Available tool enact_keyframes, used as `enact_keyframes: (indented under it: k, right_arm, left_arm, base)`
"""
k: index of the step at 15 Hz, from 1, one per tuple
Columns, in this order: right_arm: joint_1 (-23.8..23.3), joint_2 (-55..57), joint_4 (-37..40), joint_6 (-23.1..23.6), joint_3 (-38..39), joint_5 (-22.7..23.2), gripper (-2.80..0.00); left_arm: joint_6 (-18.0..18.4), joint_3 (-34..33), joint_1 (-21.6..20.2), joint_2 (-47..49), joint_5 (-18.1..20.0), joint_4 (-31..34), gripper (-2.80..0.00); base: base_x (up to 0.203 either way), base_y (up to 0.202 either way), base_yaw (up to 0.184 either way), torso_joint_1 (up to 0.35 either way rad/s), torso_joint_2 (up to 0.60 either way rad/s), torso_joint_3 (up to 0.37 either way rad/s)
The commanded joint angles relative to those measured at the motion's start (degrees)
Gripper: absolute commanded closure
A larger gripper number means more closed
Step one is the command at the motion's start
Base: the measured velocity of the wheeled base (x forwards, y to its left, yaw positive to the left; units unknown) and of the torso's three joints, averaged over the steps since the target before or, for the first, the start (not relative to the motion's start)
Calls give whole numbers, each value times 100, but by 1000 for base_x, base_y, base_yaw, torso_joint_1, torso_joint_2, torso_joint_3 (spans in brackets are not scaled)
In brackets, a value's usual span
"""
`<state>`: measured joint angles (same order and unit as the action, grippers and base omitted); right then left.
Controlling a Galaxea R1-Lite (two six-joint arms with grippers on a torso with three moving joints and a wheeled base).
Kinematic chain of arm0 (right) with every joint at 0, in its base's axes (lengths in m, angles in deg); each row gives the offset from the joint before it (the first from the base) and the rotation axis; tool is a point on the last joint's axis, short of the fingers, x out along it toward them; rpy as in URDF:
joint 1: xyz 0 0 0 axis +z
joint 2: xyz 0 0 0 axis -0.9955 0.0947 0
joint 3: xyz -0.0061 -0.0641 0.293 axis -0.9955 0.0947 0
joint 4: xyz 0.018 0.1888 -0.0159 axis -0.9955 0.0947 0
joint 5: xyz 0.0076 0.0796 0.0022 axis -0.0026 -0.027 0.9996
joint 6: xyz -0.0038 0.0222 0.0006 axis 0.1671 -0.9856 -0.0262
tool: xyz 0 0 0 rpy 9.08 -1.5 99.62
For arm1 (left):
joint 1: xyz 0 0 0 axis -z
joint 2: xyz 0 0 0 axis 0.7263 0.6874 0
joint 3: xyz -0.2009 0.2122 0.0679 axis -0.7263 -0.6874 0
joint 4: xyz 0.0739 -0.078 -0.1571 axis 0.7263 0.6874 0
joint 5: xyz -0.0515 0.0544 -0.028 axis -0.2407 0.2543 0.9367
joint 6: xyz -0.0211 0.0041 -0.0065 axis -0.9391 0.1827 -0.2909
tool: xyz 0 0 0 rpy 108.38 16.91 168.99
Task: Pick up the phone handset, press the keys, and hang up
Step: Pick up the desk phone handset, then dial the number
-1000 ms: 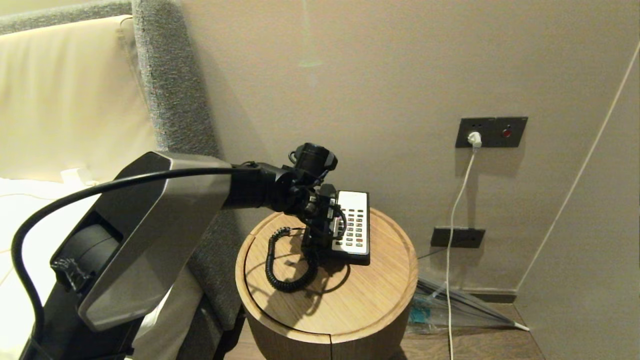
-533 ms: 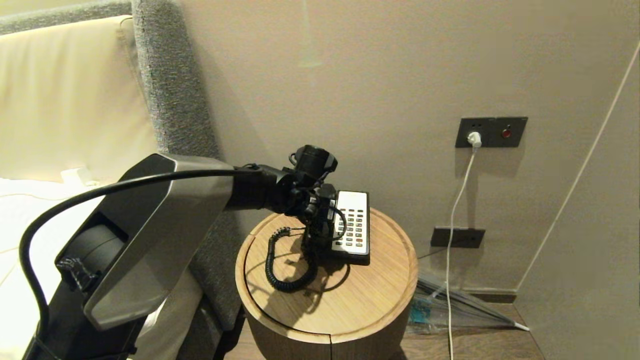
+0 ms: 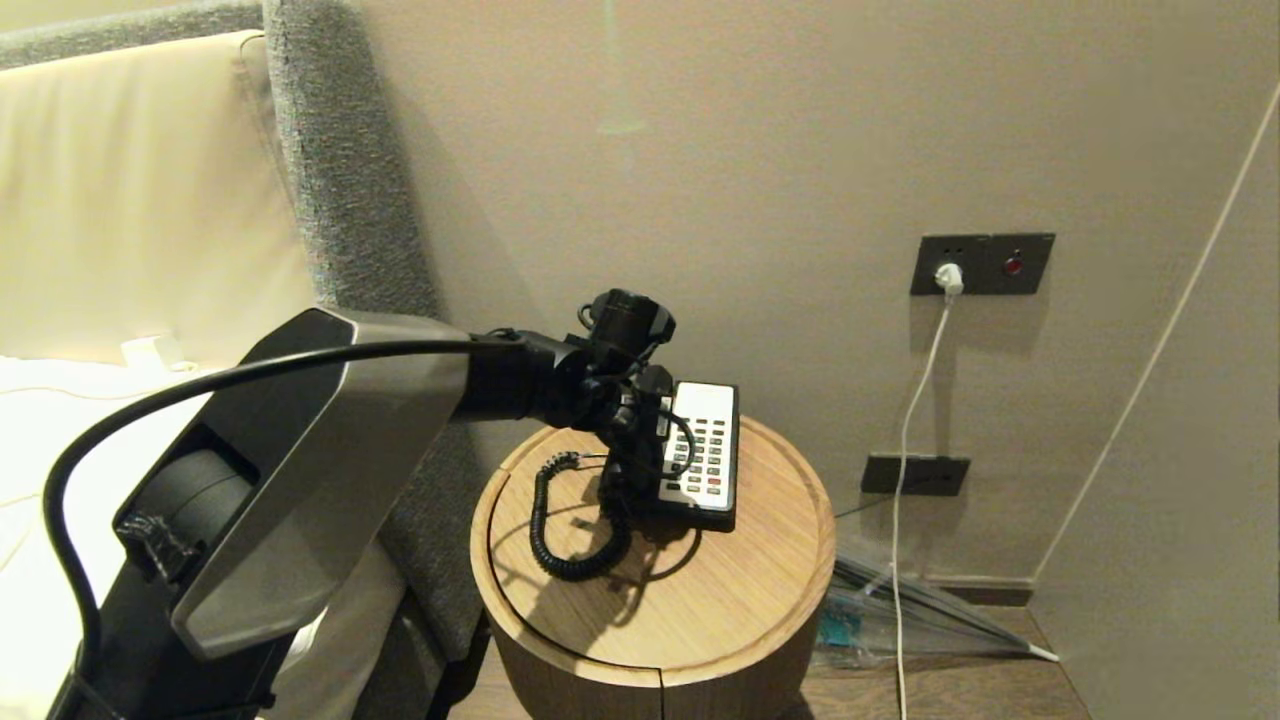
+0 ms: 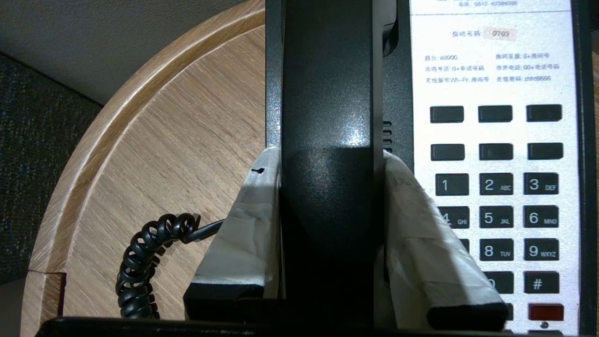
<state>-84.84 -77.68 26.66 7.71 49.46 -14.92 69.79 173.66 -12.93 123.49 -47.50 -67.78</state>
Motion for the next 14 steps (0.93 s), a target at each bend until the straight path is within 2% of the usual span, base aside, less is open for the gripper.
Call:
enact_keyframes:
  k: [1,4,8,11,14]
  right_arm:
    - [0,-1,-3,2,114,4,0]
    - [0,-1,-3,2,114,4,0]
    - [0,7,-3,2,114,4,0]
    - [0,-1,-3,2,114,4,0]
    - [0,2,-3,2,114,4,0]
  left_arm:
    - [-13,1,2,-96,-17,0,0]
    - [-2,1,2,-312,-178,7,0]
    - [-54,-41,20,-646,-178,8,0]
    - [-112,-233,21,-1380,-162,54,0]
    - [-261,-841,18,-2590,-126,43,0]
  base:
    - [0,0,0,0,0,0]
    - [0,0,0,0,0,0]
    - [0,0,0,0,0,0]
    - [0,0,0,0,0,0]
    - [0,0,0,0,0,0]
